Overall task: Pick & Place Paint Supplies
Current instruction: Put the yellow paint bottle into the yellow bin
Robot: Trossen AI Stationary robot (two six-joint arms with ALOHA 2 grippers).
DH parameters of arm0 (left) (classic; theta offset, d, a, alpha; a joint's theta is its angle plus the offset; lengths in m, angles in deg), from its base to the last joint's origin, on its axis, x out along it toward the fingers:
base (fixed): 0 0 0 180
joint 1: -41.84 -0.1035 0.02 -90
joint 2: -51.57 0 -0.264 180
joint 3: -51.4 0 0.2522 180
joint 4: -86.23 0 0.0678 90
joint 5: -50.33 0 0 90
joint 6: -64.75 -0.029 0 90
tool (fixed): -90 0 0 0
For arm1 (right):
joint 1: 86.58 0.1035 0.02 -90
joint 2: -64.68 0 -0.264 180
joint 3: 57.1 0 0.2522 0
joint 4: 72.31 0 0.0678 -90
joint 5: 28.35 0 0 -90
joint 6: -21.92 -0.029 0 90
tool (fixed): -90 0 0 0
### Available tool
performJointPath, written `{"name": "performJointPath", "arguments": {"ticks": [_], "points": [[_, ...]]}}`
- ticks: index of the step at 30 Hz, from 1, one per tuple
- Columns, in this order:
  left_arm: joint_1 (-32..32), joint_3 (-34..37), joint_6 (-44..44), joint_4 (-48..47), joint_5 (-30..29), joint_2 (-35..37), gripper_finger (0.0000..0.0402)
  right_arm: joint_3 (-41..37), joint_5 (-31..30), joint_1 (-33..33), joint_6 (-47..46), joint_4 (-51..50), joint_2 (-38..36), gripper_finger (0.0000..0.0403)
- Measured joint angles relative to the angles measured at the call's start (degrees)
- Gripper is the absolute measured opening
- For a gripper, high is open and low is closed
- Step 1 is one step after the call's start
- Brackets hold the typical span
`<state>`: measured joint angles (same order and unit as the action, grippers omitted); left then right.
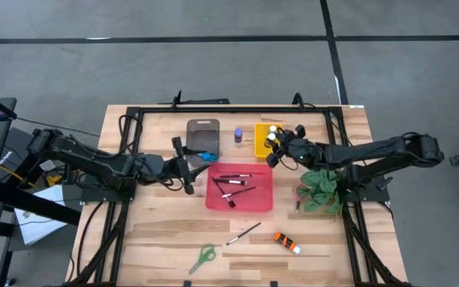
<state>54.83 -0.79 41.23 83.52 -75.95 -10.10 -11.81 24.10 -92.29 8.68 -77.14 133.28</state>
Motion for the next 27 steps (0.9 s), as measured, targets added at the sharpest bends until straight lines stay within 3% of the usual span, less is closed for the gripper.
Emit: {"name": "performJointPath", "arguments": {"ticks": [19,27], "points": [[0.0,0.0,0.64,0.01,-0.15,-0.01,0.0197,0.0,-2.1,-0.68,-6.67,-2.45,3.01,0.011],[0.0,0.0,1.52,-0.11,-0.12,-0.02,0.0197,-1.42,-6.06,1.24,-9.81,-4.63,2.97,0.0111]]}}
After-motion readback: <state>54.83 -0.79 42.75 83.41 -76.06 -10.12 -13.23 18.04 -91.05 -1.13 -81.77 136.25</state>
